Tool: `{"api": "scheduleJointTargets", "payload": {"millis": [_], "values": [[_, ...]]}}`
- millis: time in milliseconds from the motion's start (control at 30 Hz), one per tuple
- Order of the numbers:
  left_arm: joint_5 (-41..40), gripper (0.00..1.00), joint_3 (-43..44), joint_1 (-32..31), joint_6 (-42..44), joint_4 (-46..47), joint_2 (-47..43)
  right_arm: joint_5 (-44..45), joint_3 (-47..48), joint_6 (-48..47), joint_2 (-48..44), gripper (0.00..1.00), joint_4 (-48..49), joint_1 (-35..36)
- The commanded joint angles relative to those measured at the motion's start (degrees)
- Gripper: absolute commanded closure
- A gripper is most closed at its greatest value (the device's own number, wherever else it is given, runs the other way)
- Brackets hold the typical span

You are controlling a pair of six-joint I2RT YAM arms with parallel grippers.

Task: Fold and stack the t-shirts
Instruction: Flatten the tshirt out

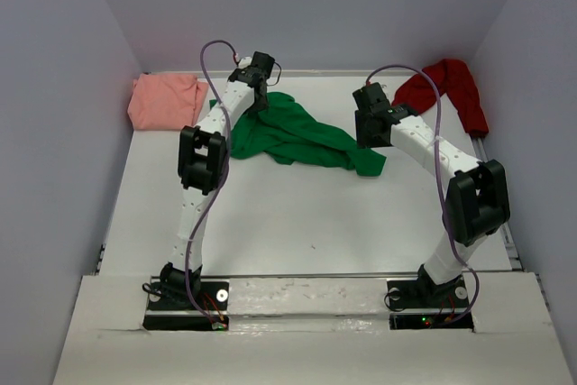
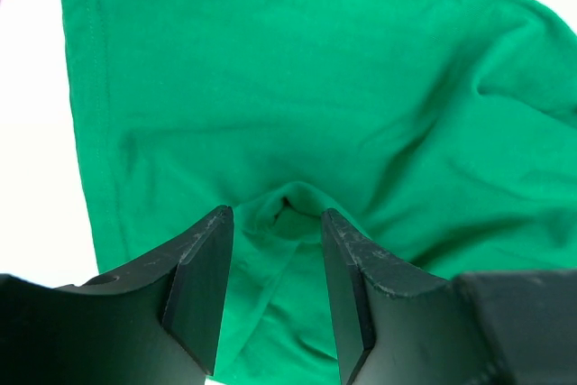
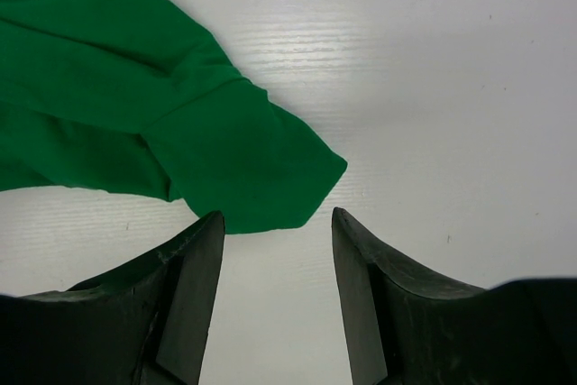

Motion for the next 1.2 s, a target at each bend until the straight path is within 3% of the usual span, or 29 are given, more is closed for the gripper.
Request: {"api": "scheduleJointTargets", "payload": {"millis": [0, 533, 833, 1067, 1167], "values": [[-0.3, 0.47, 0.8, 1.0, 1.2, 0.4, -0.5, -0.1, 0.6, -0.1, -0.1, 0.44, 1.1, 0.4], [0.5, 0.48, -1.0, 1.2, 0.9, 1.2, 0.1, -0.9, 1.2, 0.3, 0.6, 0.44, 0.8, 0.4], [1.6, 0.55, -1.7, 0.9, 0.7, 1.6, 0.2, -1.5, 1.5, 0.6, 1.6, 0.44, 0.8, 0.4], [2.2, 0.79, -1.8, 0.4, 0.8, 1.4, 0.7, -1.5, 1.5, 0.7, 1.7, 0.45, 0.8, 0.4], [2.4, 0.99, -1.8, 0.3, 0.7, 0.8, 0.6, -1.4, 1.6, 0.7, 2.0, 0.45, 0.8, 0.4]]}}
